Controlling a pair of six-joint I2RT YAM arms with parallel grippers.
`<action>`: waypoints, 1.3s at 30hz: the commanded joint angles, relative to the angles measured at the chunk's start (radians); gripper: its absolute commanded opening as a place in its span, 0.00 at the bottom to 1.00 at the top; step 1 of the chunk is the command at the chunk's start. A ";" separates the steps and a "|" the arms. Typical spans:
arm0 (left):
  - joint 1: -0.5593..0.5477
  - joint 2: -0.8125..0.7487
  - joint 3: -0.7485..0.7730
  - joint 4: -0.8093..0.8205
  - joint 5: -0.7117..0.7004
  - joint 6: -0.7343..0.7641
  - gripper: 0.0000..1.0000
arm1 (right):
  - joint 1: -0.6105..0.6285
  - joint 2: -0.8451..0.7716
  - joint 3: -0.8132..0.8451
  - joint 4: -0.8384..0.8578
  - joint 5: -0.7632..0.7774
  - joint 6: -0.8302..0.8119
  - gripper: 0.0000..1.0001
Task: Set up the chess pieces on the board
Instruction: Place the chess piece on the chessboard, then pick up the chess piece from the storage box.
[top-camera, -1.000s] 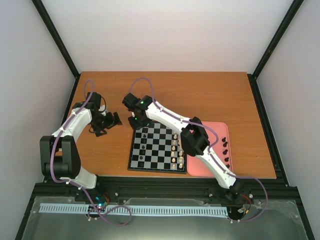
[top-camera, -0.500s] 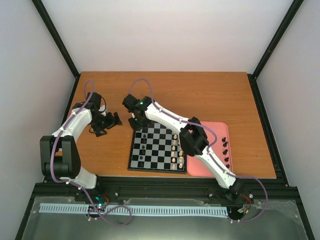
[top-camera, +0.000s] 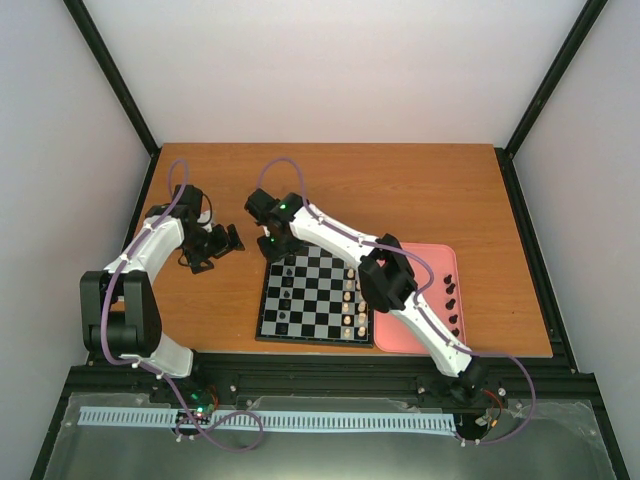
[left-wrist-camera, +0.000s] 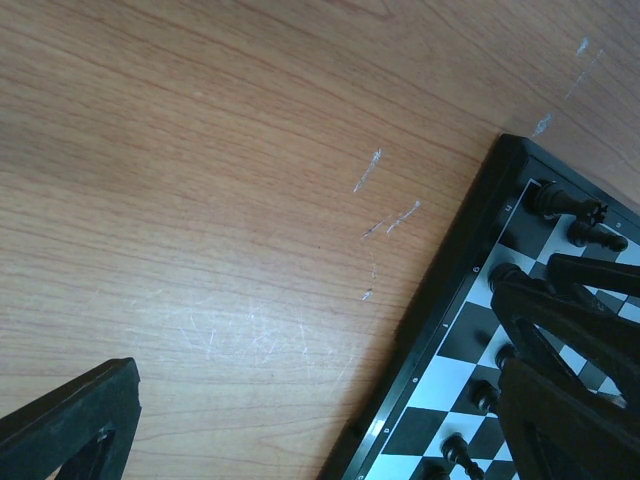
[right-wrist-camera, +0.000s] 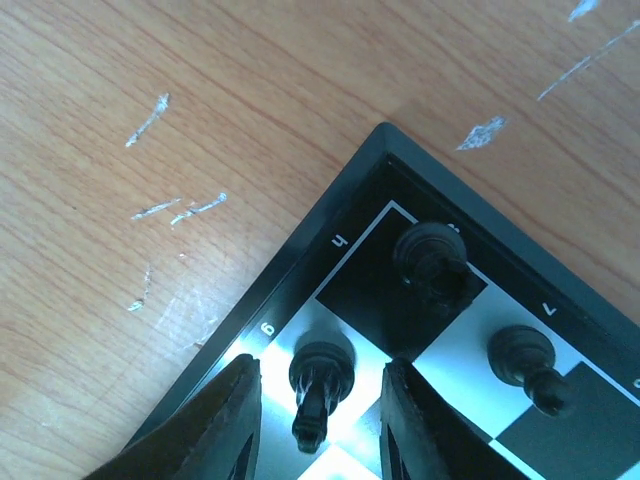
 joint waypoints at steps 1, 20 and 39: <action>0.008 0.008 0.012 0.009 0.000 -0.010 1.00 | 0.011 -0.094 0.014 -0.007 0.017 -0.015 0.35; 0.007 -0.005 0.024 -0.003 0.018 -0.009 1.00 | -0.144 -0.601 -0.491 -0.105 0.231 0.151 0.52; 0.004 0.017 0.032 0.008 0.050 -0.012 1.00 | -0.824 -1.033 -1.288 0.084 0.168 0.254 0.47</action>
